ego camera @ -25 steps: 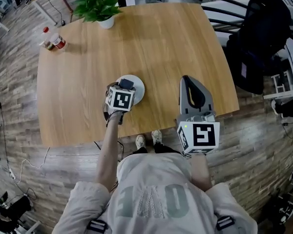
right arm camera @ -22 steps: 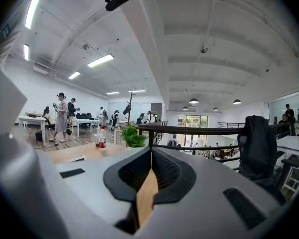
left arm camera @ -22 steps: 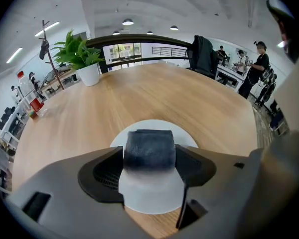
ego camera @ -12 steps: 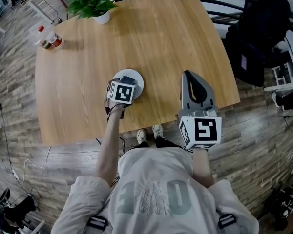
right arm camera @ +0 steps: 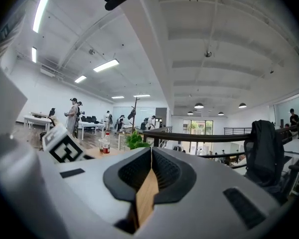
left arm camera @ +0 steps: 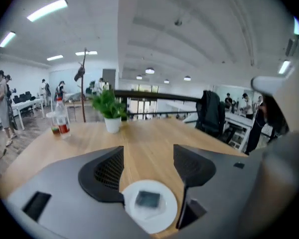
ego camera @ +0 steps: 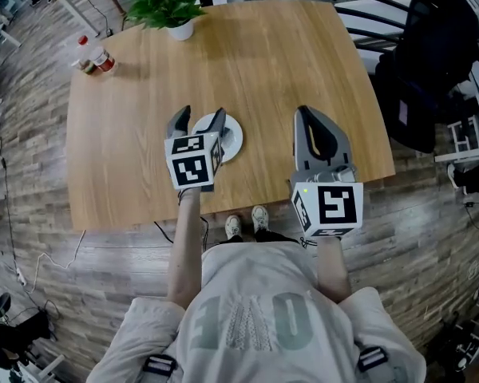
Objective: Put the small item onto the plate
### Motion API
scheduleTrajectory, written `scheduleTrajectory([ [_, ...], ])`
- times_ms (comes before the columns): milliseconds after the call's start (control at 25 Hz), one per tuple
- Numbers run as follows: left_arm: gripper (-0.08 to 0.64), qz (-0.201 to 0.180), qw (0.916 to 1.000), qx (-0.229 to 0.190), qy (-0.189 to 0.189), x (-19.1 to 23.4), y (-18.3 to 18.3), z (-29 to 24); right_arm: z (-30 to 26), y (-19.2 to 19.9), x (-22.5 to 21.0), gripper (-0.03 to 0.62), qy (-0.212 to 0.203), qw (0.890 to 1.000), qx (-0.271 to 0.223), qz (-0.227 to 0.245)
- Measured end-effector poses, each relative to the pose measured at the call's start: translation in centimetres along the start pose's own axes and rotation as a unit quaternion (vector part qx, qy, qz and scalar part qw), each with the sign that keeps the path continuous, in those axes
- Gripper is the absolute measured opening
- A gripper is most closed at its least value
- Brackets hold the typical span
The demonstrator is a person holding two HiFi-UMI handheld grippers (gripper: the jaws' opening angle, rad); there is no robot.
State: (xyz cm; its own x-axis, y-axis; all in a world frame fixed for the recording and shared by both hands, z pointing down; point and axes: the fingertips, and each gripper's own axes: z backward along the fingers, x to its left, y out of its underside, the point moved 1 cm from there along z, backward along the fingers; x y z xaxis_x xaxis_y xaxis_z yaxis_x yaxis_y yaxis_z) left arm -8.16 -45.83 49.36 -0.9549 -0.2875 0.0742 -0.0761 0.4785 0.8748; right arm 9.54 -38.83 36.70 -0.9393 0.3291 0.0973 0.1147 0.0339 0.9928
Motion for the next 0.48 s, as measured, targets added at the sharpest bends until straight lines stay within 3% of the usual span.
scheduleTrajectory([
  [40, 0.314, -0.001, 0.9986, -0.053, 0.002, 0.0, -3.0, 1.9, -0.3, -0.9, 0.2, 0.020, -0.004, 1.000, -0.013, 0.002],
  [120, 0.295, -0.005, 0.9869, -0.161, 0.000, 0.1, -8.4, 6.6, -0.8, -2.8, 0.9, 0.020, -0.016, 0.999, -0.044, 0.007],
  [240, 0.057, -0.019, 0.9504, -0.308, -0.042, 0.5, -13.9, 14.5, -1.1, -5.8, 2.3, 0.020, -0.042, 0.995, -0.090, 0.007],
  [280, 0.009, -0.027, 0.9364, -0.344, -0.061, 0.5, -14.9, 17.0, -1.0, -6.5, 2.9, 0.020, -0.052, 0.993, -0.103, 0.004],
  [360, 0.009, -0.044, 0.9135, -0.393, -0.097, 0.5, -15.6, 21.0, -0.5, -7.7, 4.4, 0.020, -0.077, 0.989, -0.126, 0.000],
  [480, 0.009, -0.075, 0.8954, -0.414, -0.145, 1.0, -15.7, 24.2, -0.1, -8.3, 6.6, 0.018, -0.102, 0.985, -0.140, 0.012],
])
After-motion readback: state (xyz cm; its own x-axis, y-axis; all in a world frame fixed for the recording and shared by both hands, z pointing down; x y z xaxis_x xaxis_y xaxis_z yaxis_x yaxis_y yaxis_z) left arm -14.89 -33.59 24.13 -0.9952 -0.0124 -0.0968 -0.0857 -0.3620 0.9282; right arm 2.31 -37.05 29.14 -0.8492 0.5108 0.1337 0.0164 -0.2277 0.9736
